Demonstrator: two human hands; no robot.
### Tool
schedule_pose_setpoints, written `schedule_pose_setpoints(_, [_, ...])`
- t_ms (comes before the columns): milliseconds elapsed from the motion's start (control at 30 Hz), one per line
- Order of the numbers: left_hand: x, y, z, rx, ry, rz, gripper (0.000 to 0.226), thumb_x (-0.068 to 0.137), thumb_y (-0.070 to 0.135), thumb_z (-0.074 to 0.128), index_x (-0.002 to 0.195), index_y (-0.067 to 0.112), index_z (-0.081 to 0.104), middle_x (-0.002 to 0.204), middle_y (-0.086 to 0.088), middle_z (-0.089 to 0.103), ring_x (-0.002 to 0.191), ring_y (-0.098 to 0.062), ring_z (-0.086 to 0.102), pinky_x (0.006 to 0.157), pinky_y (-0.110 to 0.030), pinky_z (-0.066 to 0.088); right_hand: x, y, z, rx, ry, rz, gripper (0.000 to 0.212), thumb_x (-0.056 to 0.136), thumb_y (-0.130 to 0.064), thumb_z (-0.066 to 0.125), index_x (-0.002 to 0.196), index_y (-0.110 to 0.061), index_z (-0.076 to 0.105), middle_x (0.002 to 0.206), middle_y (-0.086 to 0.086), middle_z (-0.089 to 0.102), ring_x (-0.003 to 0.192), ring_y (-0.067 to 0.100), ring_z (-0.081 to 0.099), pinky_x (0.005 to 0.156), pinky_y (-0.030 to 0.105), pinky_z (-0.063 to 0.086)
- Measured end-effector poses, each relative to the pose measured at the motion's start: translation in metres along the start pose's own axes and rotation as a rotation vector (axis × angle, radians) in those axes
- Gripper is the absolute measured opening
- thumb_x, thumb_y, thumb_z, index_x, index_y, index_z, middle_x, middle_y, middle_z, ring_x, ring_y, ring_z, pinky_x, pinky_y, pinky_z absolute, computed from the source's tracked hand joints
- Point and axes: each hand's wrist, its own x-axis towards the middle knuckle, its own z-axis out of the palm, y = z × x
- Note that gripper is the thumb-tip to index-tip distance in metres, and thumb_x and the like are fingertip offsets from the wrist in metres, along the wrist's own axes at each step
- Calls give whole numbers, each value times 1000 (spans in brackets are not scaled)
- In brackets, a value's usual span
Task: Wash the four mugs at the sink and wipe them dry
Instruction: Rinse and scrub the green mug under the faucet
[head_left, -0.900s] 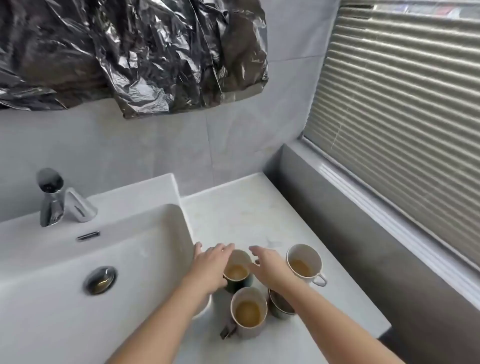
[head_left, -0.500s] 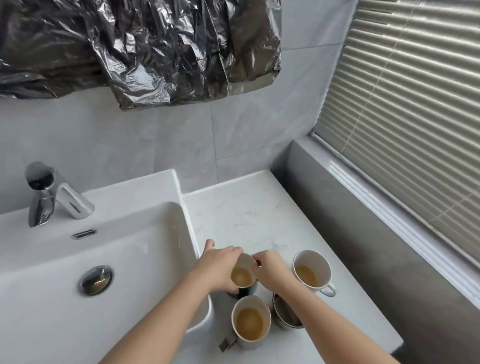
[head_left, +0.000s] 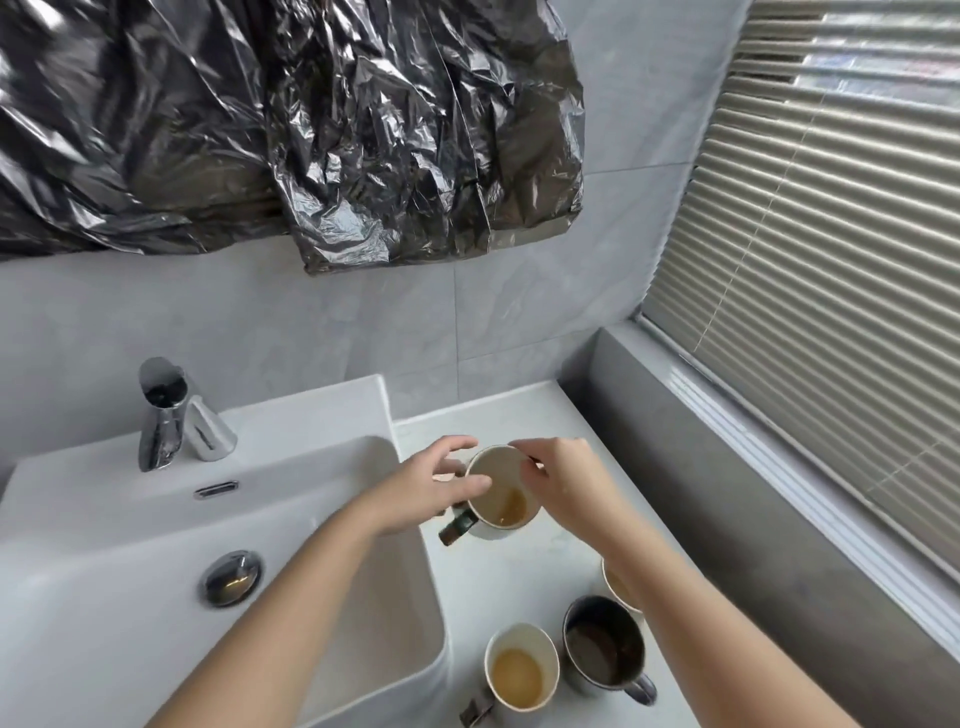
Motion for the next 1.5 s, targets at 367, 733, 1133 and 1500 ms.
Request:
schedule_pose_setpoints(367, [-95,-50,-60,-414,111,2,77,56,43,79,127,37,52,89,-5,56,76,-13,62,80,-34,54,-10,-112,28,111,-101,-98,34,96,-11,48,121,-19,70,106,-1,75,95,15,67,75,17,48])
schedule_pose_setpoints(733, [-147,-138,-101,-937,521,19,71,66,21,79,129,21,48,114,-24,63,86,-26,68,81,-43,56,-42,-187,147,746,-257,329,20,99,-23,53,88,-11,65,83,-3,73,60,11,56,49,22,38])
schedule_pose_setpoints(1133, [-154,-166,-141,-682,467,-128,68,78,43,77,128,25,36,124,-5,60,105,-15,63,83,-23,52,-25,-210,211,833,-379,281,29,88,-40,46,71,-17,46,65,-8,42,60,12,46,62,22,43])
schedule_pose_setpoints(1500, [-92,-118,-229,511,951,422,46,87,14,69,131,16,59,141,3,52,133,-14,45,103,-24,36,19,-191,232,536,-242,162,43,94,-41,62,69,-14,40,58,-11,28,55,9,26,55,24,22])
